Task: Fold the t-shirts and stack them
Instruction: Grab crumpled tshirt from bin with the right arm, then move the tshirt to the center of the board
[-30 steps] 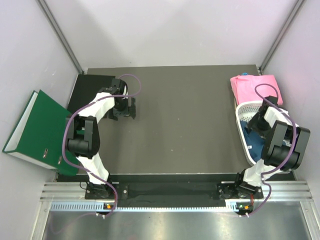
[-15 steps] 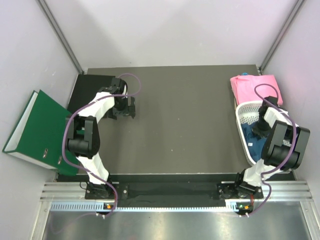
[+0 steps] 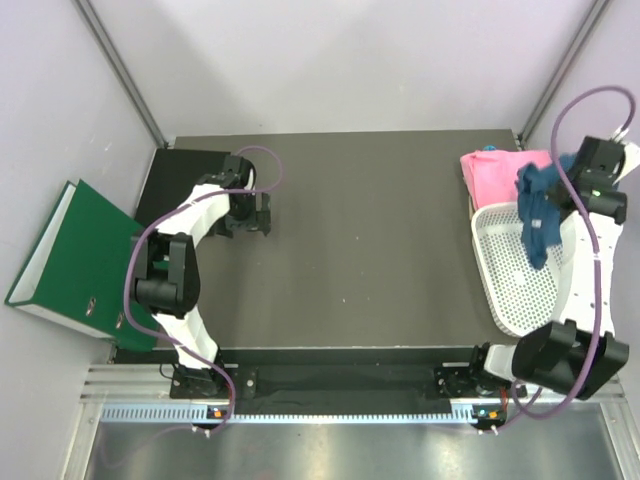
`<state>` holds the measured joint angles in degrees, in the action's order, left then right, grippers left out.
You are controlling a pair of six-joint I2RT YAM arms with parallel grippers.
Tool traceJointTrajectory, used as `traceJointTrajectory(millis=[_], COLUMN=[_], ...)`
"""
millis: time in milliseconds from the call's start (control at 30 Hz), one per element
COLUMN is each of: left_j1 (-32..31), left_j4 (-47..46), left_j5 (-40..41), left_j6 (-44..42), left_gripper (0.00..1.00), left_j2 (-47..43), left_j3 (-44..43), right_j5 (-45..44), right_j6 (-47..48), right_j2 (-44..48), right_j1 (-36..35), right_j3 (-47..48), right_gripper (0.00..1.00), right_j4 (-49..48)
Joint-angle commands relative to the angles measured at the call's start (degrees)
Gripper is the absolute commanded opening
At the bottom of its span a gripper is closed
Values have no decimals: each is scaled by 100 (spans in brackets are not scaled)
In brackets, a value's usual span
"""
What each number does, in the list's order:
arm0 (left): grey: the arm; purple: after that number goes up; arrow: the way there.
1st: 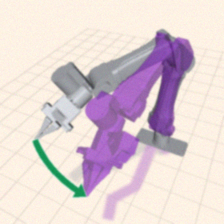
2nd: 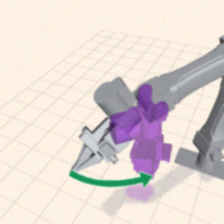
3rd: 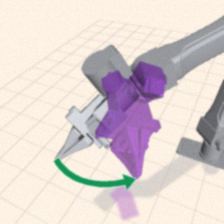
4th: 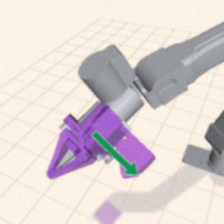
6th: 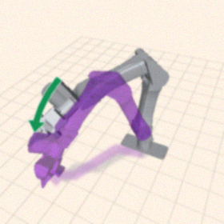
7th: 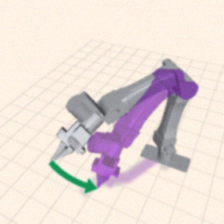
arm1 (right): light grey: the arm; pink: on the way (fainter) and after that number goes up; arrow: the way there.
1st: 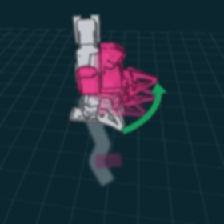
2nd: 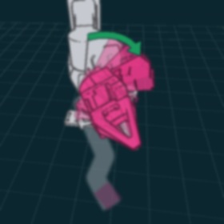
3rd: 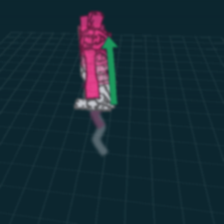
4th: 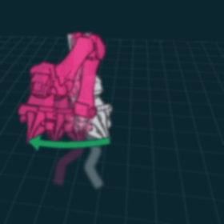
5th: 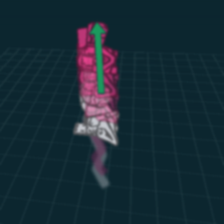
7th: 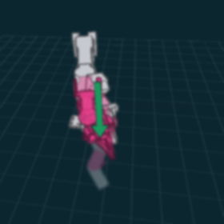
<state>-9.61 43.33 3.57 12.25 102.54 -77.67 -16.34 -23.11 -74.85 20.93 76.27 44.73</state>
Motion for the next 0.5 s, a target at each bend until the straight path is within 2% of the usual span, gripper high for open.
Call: traceJointTrajectory(millis=[0,67,167,200,367,467], left_j1=[-24,-24,-24,-24,-24,-24], left_j4=[-211,-176,-80,-71,-27,0], left_j5=[170,187,205,205,258,319], left_j6=[5,-3,5,23,58,58], left_gripper=[99,99,99,99,99,99], left_j2=[-393,-358,-244,-217,-217,-235], left_j3=[-231,-284,-381,-398,-372,-363], right_j5=[849,1097,1098,1072,1159,1220], right_j6=[465,553,650,659,484,378], right_j2=[217,129,-213,-345,-1575,-2304], right_j1=[-394,-711,-1791,-2473,-4224,-4902], right_j3=[765,880,1187,1345,1619,1575], right_gripper=[0,0,0,0,0,0], right_j4=[-219,-289,-272,-281,-210,-245])
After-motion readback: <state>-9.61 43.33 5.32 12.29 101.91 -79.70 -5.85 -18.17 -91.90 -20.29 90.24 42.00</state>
